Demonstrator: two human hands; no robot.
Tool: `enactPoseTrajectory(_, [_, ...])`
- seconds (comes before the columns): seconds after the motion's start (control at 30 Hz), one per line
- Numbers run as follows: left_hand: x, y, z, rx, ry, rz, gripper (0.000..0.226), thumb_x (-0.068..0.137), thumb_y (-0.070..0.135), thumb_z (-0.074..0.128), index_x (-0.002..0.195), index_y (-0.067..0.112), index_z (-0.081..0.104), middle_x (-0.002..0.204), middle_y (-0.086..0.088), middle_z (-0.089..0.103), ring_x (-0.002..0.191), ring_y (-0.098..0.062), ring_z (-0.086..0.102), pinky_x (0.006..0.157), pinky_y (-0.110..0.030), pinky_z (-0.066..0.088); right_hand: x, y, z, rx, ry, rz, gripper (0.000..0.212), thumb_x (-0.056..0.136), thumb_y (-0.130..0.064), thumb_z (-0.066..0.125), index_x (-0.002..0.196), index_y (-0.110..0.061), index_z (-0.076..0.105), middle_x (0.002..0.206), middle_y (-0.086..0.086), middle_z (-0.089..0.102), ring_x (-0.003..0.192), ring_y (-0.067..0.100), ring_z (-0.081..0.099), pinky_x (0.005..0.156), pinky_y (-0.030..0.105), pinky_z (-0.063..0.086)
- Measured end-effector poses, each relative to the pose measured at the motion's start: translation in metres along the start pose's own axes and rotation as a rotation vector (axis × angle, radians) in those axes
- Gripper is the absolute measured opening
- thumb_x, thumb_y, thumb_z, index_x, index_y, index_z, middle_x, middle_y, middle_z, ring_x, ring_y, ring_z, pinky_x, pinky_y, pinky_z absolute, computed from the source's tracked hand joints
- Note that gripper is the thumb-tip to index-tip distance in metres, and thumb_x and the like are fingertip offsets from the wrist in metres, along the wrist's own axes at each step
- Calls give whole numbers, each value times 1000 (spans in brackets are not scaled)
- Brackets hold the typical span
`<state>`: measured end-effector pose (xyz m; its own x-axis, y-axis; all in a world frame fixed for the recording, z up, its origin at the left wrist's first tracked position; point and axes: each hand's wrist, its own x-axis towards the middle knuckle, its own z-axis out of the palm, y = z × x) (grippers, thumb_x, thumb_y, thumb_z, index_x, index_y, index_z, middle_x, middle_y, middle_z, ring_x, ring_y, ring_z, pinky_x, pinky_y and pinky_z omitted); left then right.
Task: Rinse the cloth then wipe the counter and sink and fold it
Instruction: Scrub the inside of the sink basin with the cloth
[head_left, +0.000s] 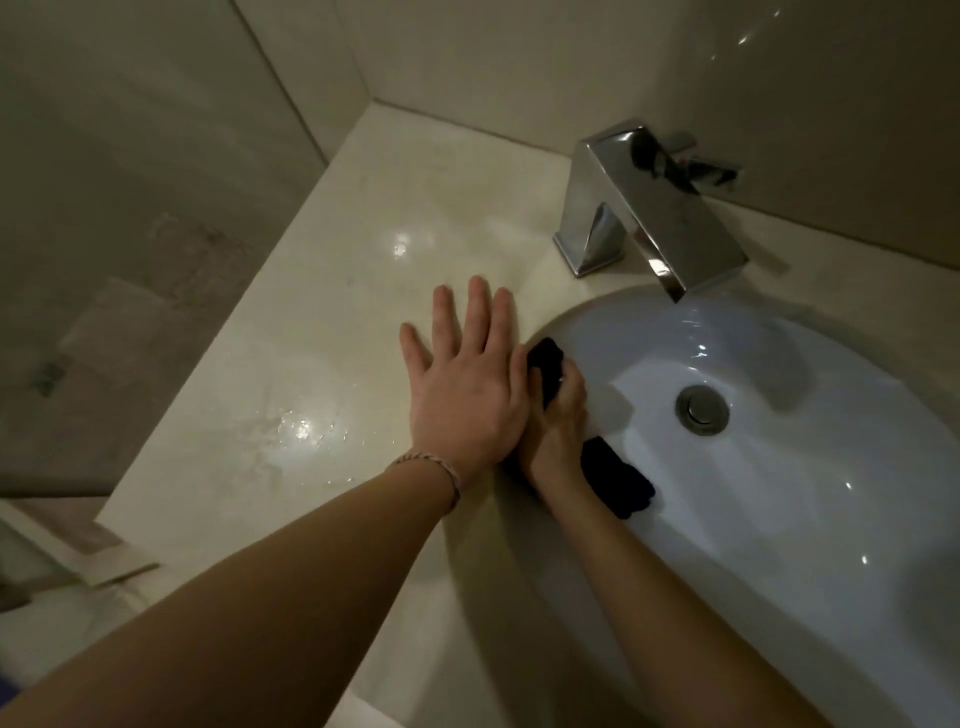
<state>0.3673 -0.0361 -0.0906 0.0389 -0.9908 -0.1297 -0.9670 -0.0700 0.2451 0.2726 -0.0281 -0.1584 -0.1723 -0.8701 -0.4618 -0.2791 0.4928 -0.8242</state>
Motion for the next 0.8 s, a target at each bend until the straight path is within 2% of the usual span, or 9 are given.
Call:
enactPoseTrajectory(0.1, [-1,1,-1,1,-9,-5,61,107,52,9,162,31,-5,170,5,-14,155,-26,-22,123,-61,-9,16,-5,0,83,112,31,60,99,-59,40,148,-25,30,145,9,46,130,32,45,106,54,41])
enactPoseTrajectory(0.17, [-1,1,-2,-4,-13,-6,60,106,52,9,162,34,-4,170,6,-13,155,-26,-22,122,-61,-9,14,-3,0,87,102,1,59,95,-64,39,139,-25,37,136,10,53,123,31,52,103,55,45])
enactPoseTrajectory(0.3, [-1,1,-1,6,-14,-5,58,107,51,12,161,39,-3,170,5,-13,155,-27,-22,122,-61,-10,-24,22,-11,-47,-128,-113,36,90,-71,42,102,-38,48,106,1,64,97,23,63,84,54,53])
enactPoseTrajectory(0.4, [-1,2,-2,10,-18,-13,57,107,51,12,161,40,-2,171,5,-12,155,-27,-22,122,-62,-9,-66,36,-47,-183,-375,-176,24,97,-61,45,94,-38,51,95,-13,61,87,1,60,79,33,51])
enactPoseTrajectory(0.43, [-1,2,-2,12,-20,-15,57,107,51,11,161,39,-2,170,5,-13,155,-28,-22,122,-62,-8,-76,41,-62,-249,-448,-181,23,99,-56,46,91,-35,50,91,-14,58,83,-1,57,76,28,48])
enactPoseTrajectory(0.53, [0,1,-2,16,-32,-8,57,107,51,10,161,39,-4,170,4,-15,154,-28,-24,122,-62,-9,-92,55,-90,-412,-569,-149,20,101,-49,47,86,-36,48,87,-15,52,80,-2,52,72,24,42])
enactPoseTrajectory(0.63, [1,1,-1,20,-31,-11,58,106,51,9,161,39,-5,170,4,-15,154,-28,-24,122,-62,-9,-96,61,-90,-453,-500,-228,21,97,-60,41,88,-41,46,91,-19,51,86,0,52,78,30,43])
enactPoseTrajectory(0.7, [0,1,0,25,-26,-11,58,107,51,9,161,38,-4,170,4,-14,154,-29,-23,122,-63,-8,-96,58,-78,-410,-428,-244,28,94,-65,35,99,-42,51,99,-20,52,96,2,52,85,34,45])
enactPoseTrajectory(0.8, [1,2,0,34,-24,-15,58,107,51,9,161,38,-4,171,3,-13,154,-29,-22,122,-63,-8,-77,45,-51,-378,-318,-167,34,98,-63,35,119,-42,53,116,-15,52,112,12,50,95,42,45])
